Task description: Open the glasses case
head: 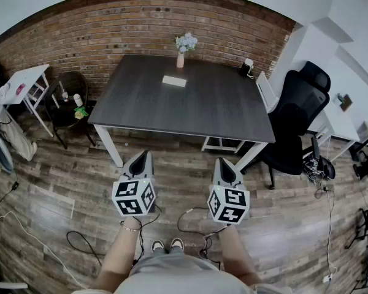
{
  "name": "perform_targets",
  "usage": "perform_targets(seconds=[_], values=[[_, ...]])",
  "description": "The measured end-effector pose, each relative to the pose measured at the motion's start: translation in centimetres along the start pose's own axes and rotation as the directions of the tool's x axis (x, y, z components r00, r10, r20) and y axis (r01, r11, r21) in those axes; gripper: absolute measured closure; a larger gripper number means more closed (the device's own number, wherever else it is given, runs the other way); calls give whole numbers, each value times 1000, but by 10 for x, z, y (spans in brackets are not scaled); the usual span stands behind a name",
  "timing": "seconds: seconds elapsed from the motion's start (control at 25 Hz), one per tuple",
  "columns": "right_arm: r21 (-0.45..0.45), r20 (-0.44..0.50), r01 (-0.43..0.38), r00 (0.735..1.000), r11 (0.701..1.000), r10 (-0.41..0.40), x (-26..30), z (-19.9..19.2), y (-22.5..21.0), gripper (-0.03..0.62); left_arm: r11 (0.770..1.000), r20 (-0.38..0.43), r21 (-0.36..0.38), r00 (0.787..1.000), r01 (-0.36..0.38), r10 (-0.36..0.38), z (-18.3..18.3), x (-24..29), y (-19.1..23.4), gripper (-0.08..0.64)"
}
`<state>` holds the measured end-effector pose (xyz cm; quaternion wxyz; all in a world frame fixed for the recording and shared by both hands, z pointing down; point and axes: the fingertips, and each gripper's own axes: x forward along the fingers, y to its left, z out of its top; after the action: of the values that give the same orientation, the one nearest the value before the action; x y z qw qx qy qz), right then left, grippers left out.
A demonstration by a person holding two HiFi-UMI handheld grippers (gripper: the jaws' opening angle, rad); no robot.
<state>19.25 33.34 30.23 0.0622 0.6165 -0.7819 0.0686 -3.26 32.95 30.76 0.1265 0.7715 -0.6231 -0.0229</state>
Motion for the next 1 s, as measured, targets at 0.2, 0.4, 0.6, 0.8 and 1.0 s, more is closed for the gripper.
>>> perform_targets(seconds=[0.2, 0.4, 0.6, 0.8, 1.0], values=[[23, -13, 7, 1000, 1000, -7, -15, -3, -6, 592, 1000, -22, -17, 1000, -18, 18, -7, -12, -3, 561], [27, -13, -6, 1000, 1000, 6, -19, -5, -2, 592, 999, -20, -24, 999, -34, 33, -8, -19, -1, 561], [48, -21, -36, 999, 998, 37, -21, -7, 3, 591, 999, -11, -16, 999, -32, 31, -5, -22, -6, 561], [56, -9, -39, 999, 998, 40, -20, -5, -1, 588, 1000, -11, 1, 1000, -24, 24, -2, -21, -11, 561], [44, -13, -44, 999, 998, 45, -19, -8, 3, 486, 1000, -13, 2, 1000, -25, 25, -5, -23, -8, 561]])
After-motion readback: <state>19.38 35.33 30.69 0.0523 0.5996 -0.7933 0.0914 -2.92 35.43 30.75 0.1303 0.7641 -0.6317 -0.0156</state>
